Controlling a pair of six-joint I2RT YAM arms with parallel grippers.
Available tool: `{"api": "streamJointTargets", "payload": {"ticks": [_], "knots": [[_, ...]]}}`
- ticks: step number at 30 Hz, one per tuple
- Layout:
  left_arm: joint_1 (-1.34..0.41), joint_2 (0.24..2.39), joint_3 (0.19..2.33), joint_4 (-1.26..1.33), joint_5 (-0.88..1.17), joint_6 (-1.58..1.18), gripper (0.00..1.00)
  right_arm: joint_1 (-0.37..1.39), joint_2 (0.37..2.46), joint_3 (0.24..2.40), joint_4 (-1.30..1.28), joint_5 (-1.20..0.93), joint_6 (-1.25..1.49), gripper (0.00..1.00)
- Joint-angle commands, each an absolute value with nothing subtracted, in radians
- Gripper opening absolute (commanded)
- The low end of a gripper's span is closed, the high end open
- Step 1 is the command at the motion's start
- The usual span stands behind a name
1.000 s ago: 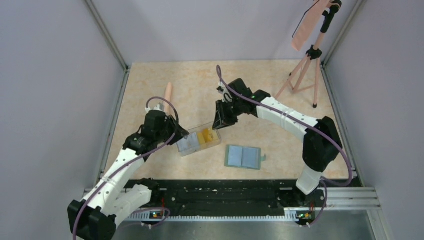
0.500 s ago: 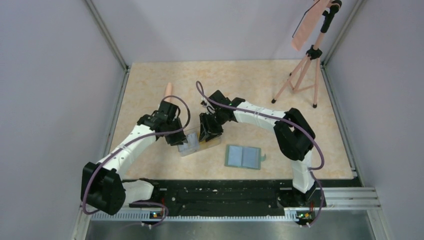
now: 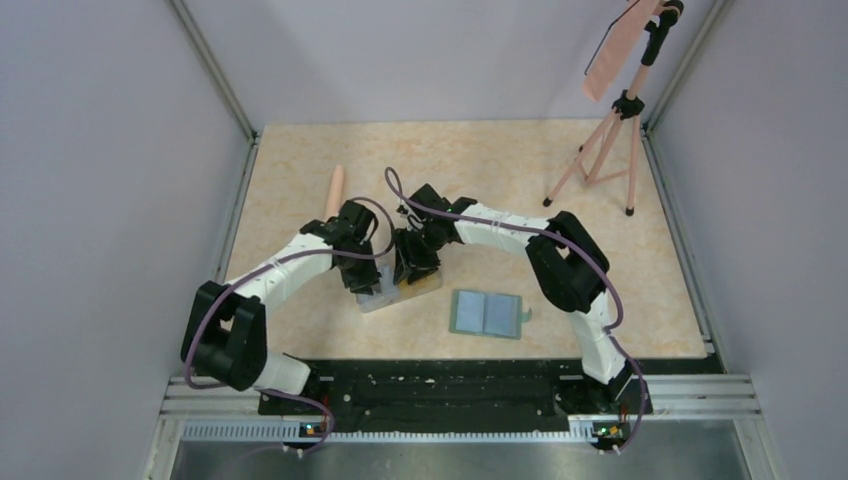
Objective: Put the credit cards into the card holder
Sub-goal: Pick up the credit card from the storage box.
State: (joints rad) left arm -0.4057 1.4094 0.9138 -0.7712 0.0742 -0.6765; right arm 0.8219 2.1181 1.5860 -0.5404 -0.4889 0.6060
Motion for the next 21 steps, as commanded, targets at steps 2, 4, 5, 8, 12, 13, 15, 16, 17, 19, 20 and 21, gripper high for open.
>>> {"api": "streamJointTargets", "payload": {"ticks": [2,4,5,8,12,13,15,16,17,19,20,21], "knots": [[-0.411,1.463,0.966,-0.738,0.020,-0.666,0.27,0.833,2.143,1.637,-0.533,-0.479,0.618,0.44],[-0.412,1.485,0.970,-0.727,0.015,-0.670,0.26,0.834,2.154,1.637,-0.527,-0.483,0.625,0.44],[-0.413,1.496,0.974,-0.726,0.011,-0.670,0.25,0.834,2.160,1.638,-0.524,-0.484,0.630,0.44],[-0.418,1.524,0.984,-0.733,-0.015,-0.667,0.24,0.833,2.172,1.639,-0.517,-0.487,0.644,0.44],[-0.423,1.556,0.975,-0.736,-0.032,-0.663,0.19,0.833,2.193,1.646,-0.516,-0.492,0.661,0.43],[-0.426,1.562,0.973,-0.736,-0.032,-0.664,0.17,0.834,2.198,1.647,-0.513,-0.495,0.666,0.42],[-0.430,1.569,0.964,-0.736,-0.032,-0.666,0.16,0.834,2.207,1.645,-0.505,-0.504,0.675,0.41],[-0.431,1.569,0.960,-0.734,-0.032,-0.668,0.15,0.834,2.211,1.644,-0.502,-0.507,0.678,0.40],[-0.432,1.570,0.955,-0.731,-0.030,-0.670,0.14,0.834,2.216,1.645,-0.501,-0.509,0.680,0.40],[-0.434,1.571,0.950,-0.727,-0.028,-0.673,0.13,0.833,2.225,1.645,-0.499,-0.512,0.684,0.39],[-0.436,1.571,0.950,-0.728,-0.028,-0.673,0.13,0.833,2.229,1.644,-0.495,-0.514,0.687,0.37],[-0.438,1.572,0.948,-0.728,-0.028,-0.673,0.12,0.834,2.233,1.643,-0.492,-0.519,0.692,0.36]]}}
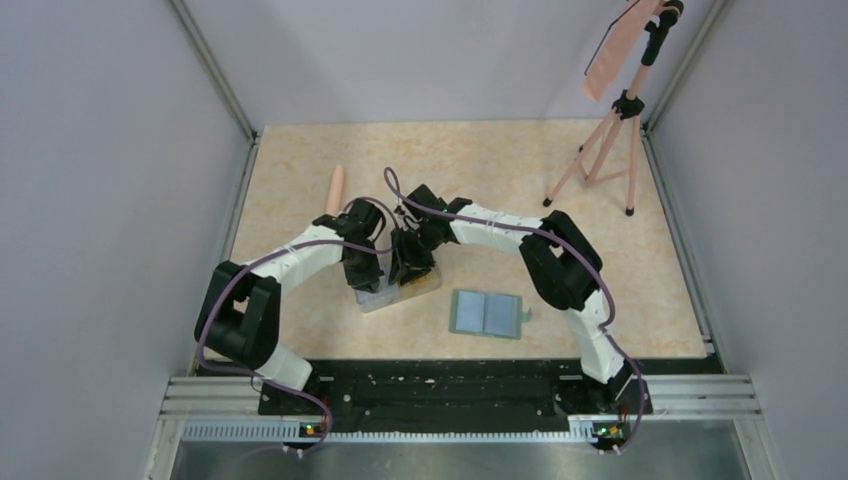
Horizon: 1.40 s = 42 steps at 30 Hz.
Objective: Put the credit cards into the card holder
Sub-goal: Pick up the credit card from the storage box.
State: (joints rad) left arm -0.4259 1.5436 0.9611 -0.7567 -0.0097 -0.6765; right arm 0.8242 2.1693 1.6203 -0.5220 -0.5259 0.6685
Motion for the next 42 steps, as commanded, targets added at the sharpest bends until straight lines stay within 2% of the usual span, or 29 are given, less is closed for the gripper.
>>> {"api": "streamJointTargets", "payload": {"ticks": [1,4,8,19,20,23,26,33,38,42], "knots": [[-0.439,1.572,0.949,-0.729,-0.027,-0.673,0.12,0.835,2.236,1.640,-0.484,-0.524,0.696,0.34],[-0.442,1.573,0.949,-0.730,-0.026,-0.670,0.11,0.835,2.243,1.631,-0.459,-0.538,0.714,0.24],[-0.443,1.574,0.948,-0.734,-0.025,-0.667,0.11,0.835,2.244,1.622,-0.451,-0.537,0.717,0.00],[-0.449,1.566,0.939,-0.742,-0.036,-0.664,0.10,0.835,2.182,1.593,-0.455,-0.509,0.694,0.00],[-0.449,1.564,0.940,-0.744,-0.037,-0.663,0.10,0.835,2.182,1.595,-0.455,-0.507,0.690,0.03],[-0.450,1.551,0.950,-0.761,-0.044,-0.658,0.11,0.835,2.194,1.592,-0.456,-0.515,0.685,0.22],[-0.452,1.516,0.963,-0.758,-0.033,-0.653,0.14,0.835,2.205,1.588,-0.458,-0.521,0.684,0.29],[-0.453,1.440,0.986,-0.731,0.035,-0.660,0.26,0.837,2.224,1.597,-0.474,-0.501,0.677,0.33],[-0.452,1.427,1.005,-0.822,-0.090,-0.676,0.30,0.840,2.230,1.604,-0.512,-0.466,0.656,0.34],[-0.452,1.479,0.994,-0.828,-0.091,-0.676,0.31,0.847,2.241,1.621,-0.541,-0.448,0.643,0.35]]}}
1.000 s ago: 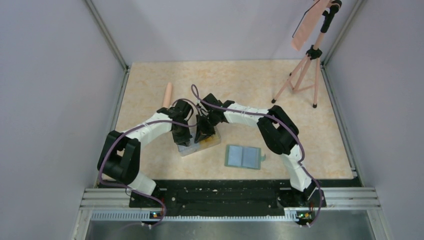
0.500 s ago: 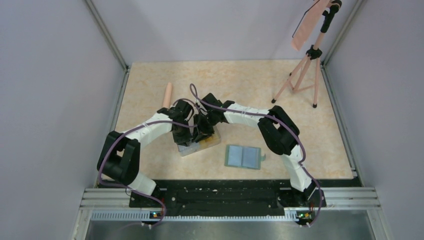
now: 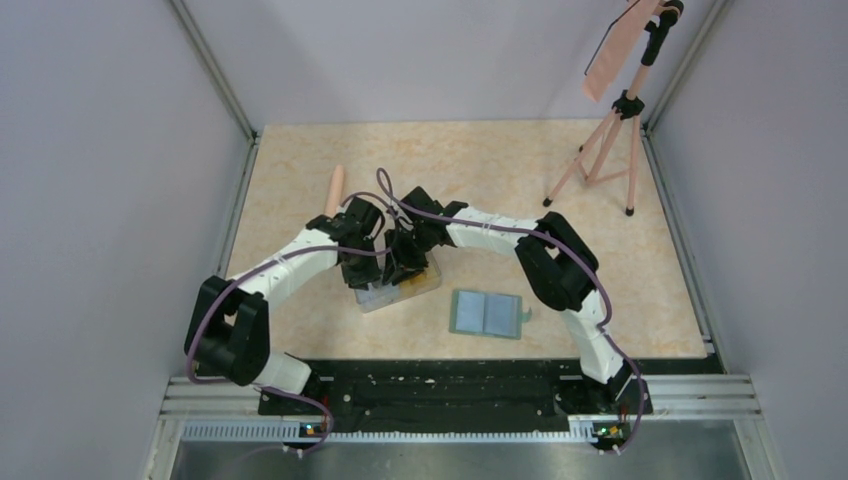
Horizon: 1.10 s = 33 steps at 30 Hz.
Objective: Put the credit cards into the card holder
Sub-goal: Pick up the credit card from the storage box.
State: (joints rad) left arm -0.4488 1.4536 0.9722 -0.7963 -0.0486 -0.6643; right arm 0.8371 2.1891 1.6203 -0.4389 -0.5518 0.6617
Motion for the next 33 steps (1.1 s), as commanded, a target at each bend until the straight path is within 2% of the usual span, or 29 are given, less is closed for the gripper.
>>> {"api": "streamJointTargets", "payload": {"ticks": [1,11,18,22,23,24,33], "knots": [[-0.451,1.493,0.990,-0.825,-0.088,-0.678,0.31,0.850,2.242,1.627,-0.548,-0.441,0.638,0.35],[-0.452,1.555,0.951,-0.736,-0.018,-0.683,0.30,0.866,2.261,1.638,-0.582,-0.417,0.616,0.37],[-0.452,1.530,0.937,-0.708,0.028,-0.694,0.18,0.865,2.255,1.627,-0.533,-0.487,0.629,0.36],[-0.452,1.517,0.932,-0.715,0.027,-0.695,0.08,0.865,2.240,1.622,-0.507,-0.522,0.640,0.35],[-0.451,1.510,0.930,-0.715,0.027,-0.696,0.02,0.866,2.234,1.622,-0.506,-0.525,0.642,0.35],[-0.451,1.504,0.929,-0.716,0.026,-0.697,0.00,0.867,2.229,1.620,-0.504,-0.528,0.645,0.35],[-0.452,1.428,0.928,-0.752,0.011,-0.711,0.00,0.864,2.191,1.605,-0.466,-0.568,0.659,0.34]]}}
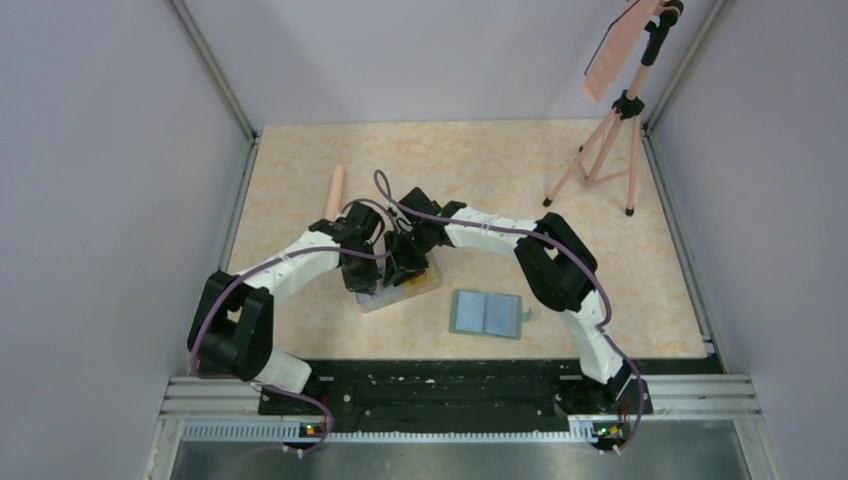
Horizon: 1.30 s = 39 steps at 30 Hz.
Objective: Put the credit cards into the card holder
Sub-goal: Pick up the credit card from the storage box.
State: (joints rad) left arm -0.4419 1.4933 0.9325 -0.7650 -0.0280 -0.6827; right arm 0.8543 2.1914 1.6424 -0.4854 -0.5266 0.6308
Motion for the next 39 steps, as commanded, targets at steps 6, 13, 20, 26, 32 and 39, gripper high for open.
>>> {"api": "streamJointTargets", "payload": {"ticks": [6,13,20,26,32,39], "knots": [[-0.451,1.374,0.913,-0.767,-0.028,-0.719,0.00,0.857,2.142,1.592,-0.466,-0.543,0.656,0.35],[-0.450,1.352,0.894,-0.763,-0.027,-0.723,0.00,0.832,2.096,1.559,-0.466,-0.510,0.650,0.39],[-0.451,1.385,0.900,-0.689,0.065,-0.724,0.15,0.824,2.070,1.555,-0.504,-0.444,0.616,0.44],[-0.451,1.423,0.907,-0.610,0.113,-0.736,0.25,0.815,2.044,1.553,-0.520,-0.425,0.606,0.45],[-0.450,1.514,0.893,-0.517,0.153,-0.776,0.31,0.784,1.995,1.548,-0.542,-0.380,0.588,0.46],[-0.451,1.612,0.920,-0.551,0.075,-0.804,0.32,0.763,1.979,1.528,-0.559,-0.364,0.570,0.45]]}}
